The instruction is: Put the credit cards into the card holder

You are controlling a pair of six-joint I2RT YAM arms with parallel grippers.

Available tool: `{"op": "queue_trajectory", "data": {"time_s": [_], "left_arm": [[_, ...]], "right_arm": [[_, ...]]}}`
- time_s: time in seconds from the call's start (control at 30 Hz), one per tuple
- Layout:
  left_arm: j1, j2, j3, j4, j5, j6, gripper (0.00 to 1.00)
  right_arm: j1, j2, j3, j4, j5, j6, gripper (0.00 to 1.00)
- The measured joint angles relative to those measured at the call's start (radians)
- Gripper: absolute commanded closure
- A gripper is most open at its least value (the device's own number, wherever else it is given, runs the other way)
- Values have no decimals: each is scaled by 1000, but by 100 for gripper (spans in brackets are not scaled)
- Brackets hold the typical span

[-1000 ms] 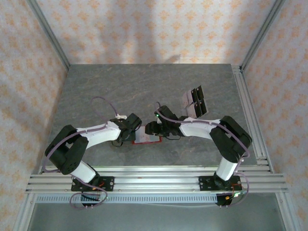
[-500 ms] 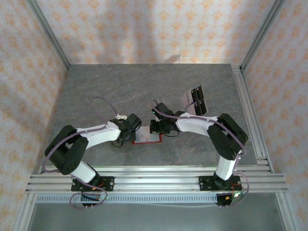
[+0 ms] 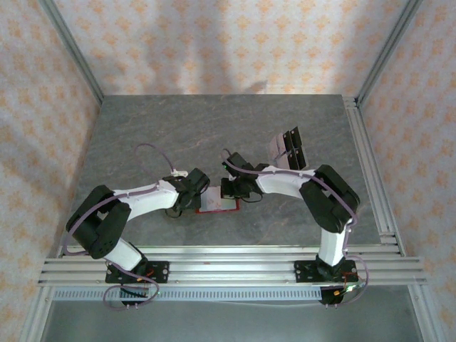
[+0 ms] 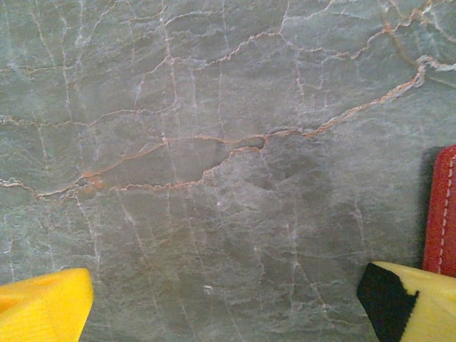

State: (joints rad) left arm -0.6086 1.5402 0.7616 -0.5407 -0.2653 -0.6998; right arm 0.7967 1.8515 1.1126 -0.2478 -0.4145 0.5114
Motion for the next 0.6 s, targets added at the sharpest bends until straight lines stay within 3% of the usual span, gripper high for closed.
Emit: {"op": "queue_trajectory", "data": {"time_s": [0.6], "left_arm": [[0, 0, -4, 8, 1, 0, 0]], "right_arm": [[34, 77, 85, 5, -34, 12, 96]]}}
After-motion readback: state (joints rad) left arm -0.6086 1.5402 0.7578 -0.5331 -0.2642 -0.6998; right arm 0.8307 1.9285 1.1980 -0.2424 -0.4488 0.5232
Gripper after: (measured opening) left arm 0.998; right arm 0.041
